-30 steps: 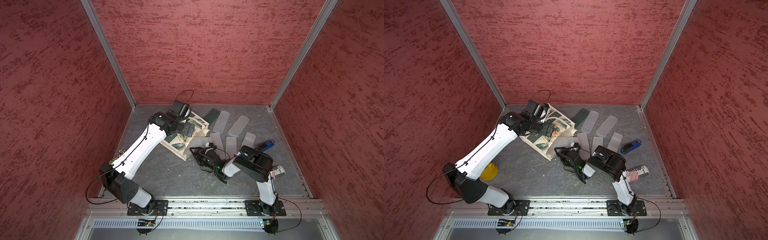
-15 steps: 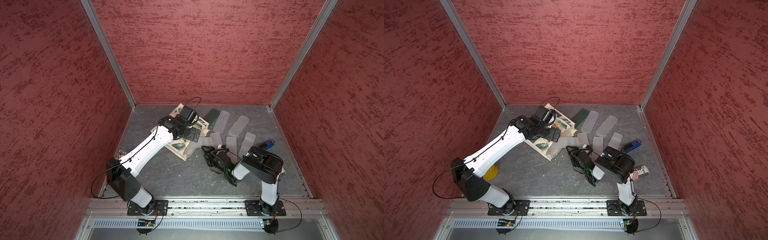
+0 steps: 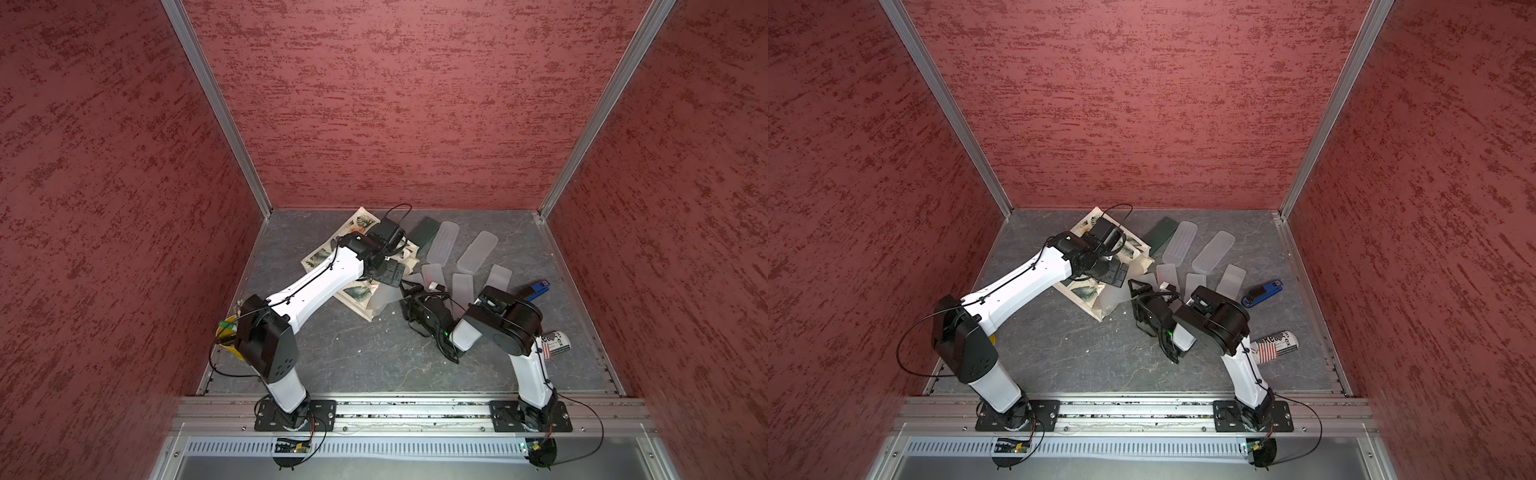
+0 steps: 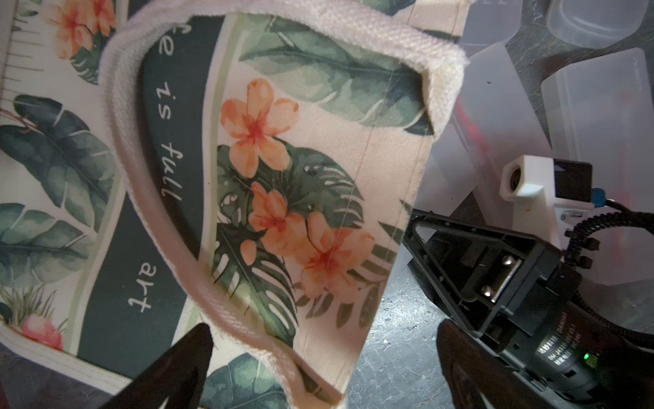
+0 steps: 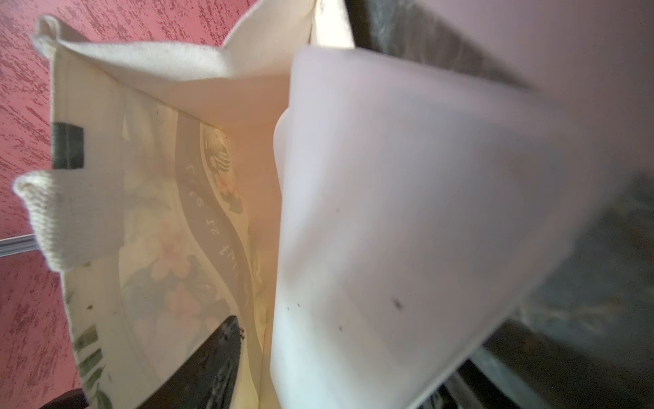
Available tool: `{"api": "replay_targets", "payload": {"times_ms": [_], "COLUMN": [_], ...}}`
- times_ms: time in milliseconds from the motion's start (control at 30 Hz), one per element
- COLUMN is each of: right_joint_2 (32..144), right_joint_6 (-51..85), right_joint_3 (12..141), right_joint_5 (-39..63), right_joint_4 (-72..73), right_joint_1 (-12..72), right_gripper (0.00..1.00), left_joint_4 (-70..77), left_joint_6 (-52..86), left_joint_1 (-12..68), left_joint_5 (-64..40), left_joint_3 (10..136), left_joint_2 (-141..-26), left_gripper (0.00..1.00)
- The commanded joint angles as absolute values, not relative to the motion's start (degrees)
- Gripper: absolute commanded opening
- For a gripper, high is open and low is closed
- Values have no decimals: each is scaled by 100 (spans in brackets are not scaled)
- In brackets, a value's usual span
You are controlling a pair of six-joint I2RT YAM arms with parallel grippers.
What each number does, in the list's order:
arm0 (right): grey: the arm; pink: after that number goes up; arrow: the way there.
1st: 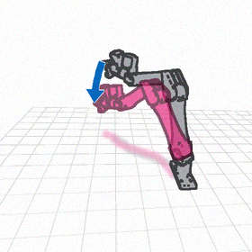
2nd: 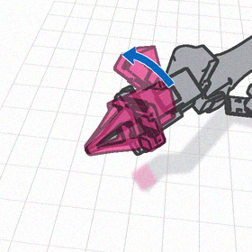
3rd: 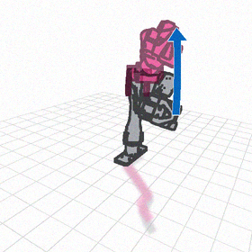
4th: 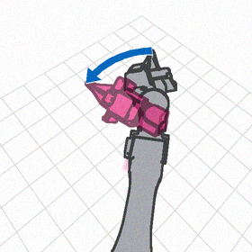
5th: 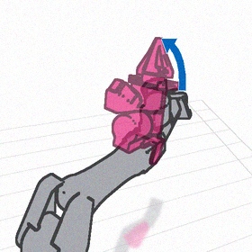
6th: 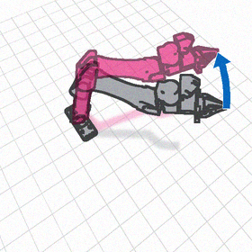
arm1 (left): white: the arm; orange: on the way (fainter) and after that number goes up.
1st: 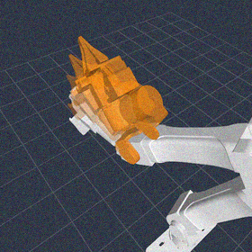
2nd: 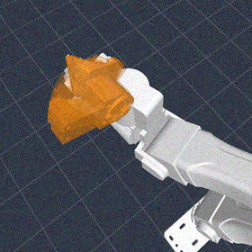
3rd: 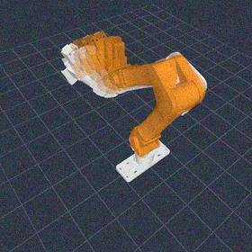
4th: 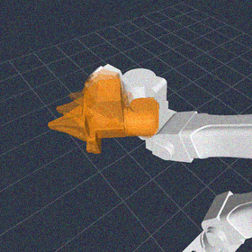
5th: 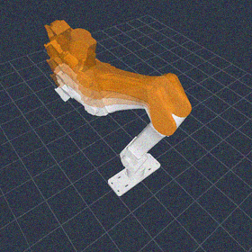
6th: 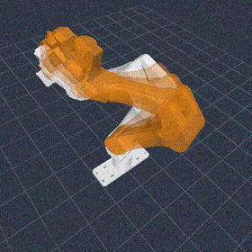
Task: Take out the pencil case from the canvas bag
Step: Pick up the pencil case from the canvas bag.
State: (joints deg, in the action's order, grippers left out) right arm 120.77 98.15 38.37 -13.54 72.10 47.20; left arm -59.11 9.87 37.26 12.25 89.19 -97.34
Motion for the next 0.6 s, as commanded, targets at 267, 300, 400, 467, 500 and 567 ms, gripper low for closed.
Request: {"api": "replay_targets", "payload": {"times_ms": [267, 300, 400, 467, 500, 567], "right_joint_2": [12381, 12390, 12434, 12440, 12433, 12378], "right_joint_6": [10051, 10056, 10050, 10006, 10000, 9851], "right_joint_3": [3982, 3975, 3967, 3958, 3948, 3929], "right_joint_5": [-1641, -1648, -1661, -1670, -1683, -1696], "right_joint_4": [7162, 7192, 7245, 7306, 7306, 7334], "right_joint_1": [4755, 4755, 4755, 4760, 4759, 4777], "right_gripper": [61, 59, 53, 48, 46, 40], "left_joint_4": [-6046, -6084, -6183, -6197, -6200, -6182], "left_joint_6": [986, 978, 976, 958, 958, 941], "left_joint_1": [4163, 4189, 4227, 4245, 4252, 4246], "left_joint_5": [2292, 2355, 2503, 2585, 2627, 2693], "left_joint_3": [8880, 8909, 8988, 9000, 9009, 9009], "left_joint_2": [-10347, -10425, -10618, -10682, -10698, -10705], "left_gripper": [95, 93, 85, 74, 68, 58]}}
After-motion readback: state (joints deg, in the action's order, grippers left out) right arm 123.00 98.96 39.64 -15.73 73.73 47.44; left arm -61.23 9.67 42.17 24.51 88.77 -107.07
